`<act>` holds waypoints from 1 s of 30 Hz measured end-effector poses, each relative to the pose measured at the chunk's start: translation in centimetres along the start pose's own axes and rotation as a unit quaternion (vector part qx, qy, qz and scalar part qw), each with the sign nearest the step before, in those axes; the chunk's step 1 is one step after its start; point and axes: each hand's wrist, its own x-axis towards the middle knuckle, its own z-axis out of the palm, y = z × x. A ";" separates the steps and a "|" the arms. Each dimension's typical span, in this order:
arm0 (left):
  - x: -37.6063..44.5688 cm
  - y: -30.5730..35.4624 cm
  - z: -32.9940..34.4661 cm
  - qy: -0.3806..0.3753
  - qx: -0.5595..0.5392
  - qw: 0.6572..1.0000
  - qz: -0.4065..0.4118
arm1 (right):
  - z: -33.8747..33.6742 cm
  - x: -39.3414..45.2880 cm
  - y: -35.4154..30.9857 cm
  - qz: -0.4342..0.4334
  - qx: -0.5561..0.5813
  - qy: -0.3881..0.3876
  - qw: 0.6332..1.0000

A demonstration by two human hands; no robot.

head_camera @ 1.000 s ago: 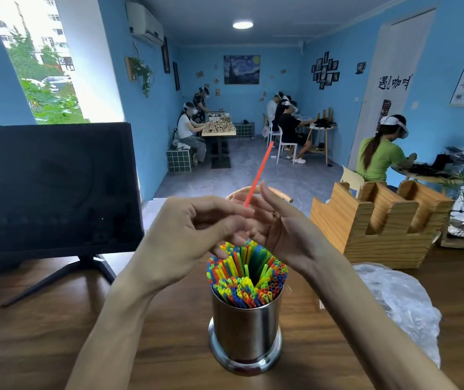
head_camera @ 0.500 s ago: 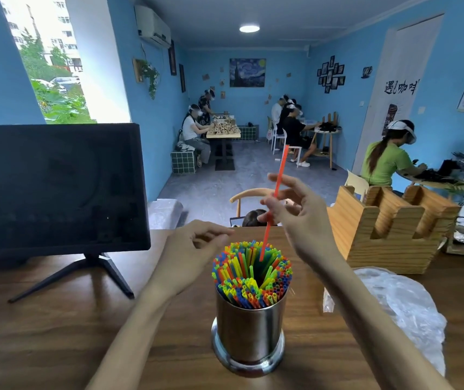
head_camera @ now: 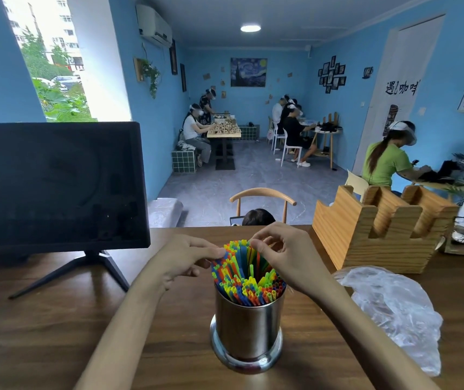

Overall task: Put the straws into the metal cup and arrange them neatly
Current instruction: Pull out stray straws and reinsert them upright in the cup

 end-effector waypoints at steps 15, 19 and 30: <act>-0.1 1.4 -1.1 -0.069 0.003 0.998 0.005 | 0.0 -0.6 0.5 -0.004 0.011 -0.052 0.999; -0.4 1.6 -0.6 -0.061 0.049 0.997 0.018 | 0.0 -0.6 0.4 -0.003 0.006 -0.059 0.998; -0.2 2.2 -1.1 -0.120 -0.047 0.991 -0.029 | -0.1 -0.8 0.4 0.009 0.012 -0.062 0.998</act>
